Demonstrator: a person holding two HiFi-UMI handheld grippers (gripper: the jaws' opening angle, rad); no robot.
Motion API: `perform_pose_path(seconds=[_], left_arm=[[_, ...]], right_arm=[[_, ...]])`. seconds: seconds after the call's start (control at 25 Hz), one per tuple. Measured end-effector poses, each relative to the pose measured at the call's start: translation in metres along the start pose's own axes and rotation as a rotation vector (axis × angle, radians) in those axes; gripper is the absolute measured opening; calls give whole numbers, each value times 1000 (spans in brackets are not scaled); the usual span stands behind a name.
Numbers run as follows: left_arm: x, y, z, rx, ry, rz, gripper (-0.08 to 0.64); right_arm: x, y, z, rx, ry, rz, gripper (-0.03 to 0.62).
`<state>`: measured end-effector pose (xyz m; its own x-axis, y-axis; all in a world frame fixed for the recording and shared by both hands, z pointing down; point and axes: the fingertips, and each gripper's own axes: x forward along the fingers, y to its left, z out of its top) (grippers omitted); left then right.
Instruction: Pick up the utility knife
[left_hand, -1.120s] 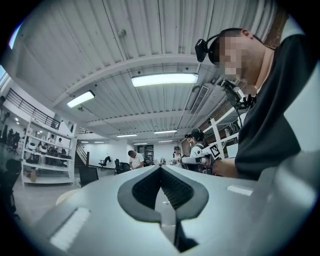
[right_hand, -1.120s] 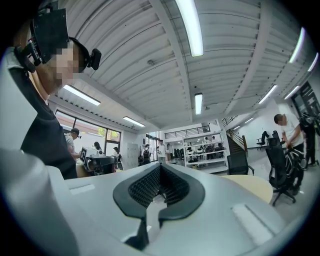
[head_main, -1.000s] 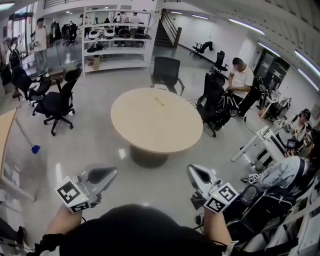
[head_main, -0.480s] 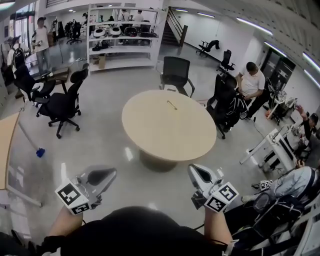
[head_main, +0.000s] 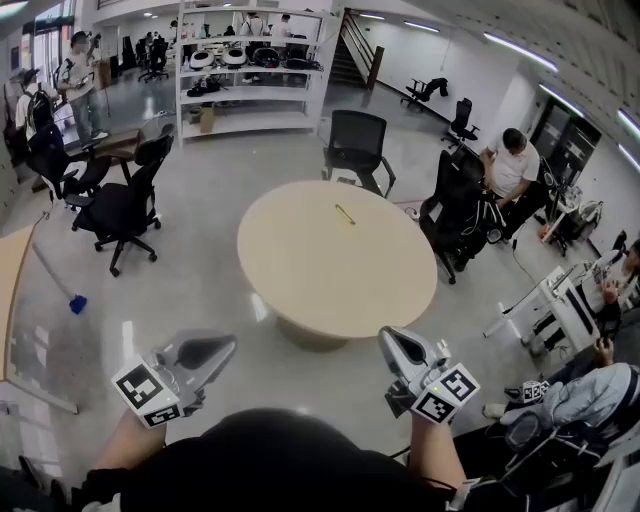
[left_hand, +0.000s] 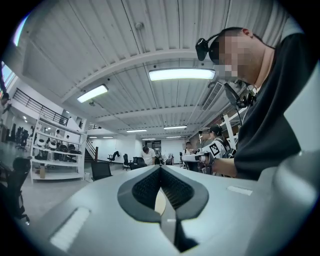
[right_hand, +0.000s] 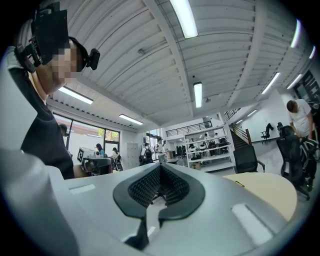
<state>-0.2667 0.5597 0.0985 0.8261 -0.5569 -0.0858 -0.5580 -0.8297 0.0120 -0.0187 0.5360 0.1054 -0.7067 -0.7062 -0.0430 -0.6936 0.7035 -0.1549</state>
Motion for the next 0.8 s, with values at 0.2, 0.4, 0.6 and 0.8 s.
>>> perform_pose_path(seconds=[0.2,0.4,0.6,0.8], left_arm=[[58,7,8,21,-17,37,-6],[114,14,11,18,-33,83,-6],[168,10,3,25,-25,97,-6],[215,11,-2,33,-10,104,-6]], right_arm=[[6,-66,25,-17,-7,44,14],[9,-122,42,-29,-21,98,14],[-3,-182,41,-8,-23,108,14],[-6,-226,43,0,-32,129,14]])
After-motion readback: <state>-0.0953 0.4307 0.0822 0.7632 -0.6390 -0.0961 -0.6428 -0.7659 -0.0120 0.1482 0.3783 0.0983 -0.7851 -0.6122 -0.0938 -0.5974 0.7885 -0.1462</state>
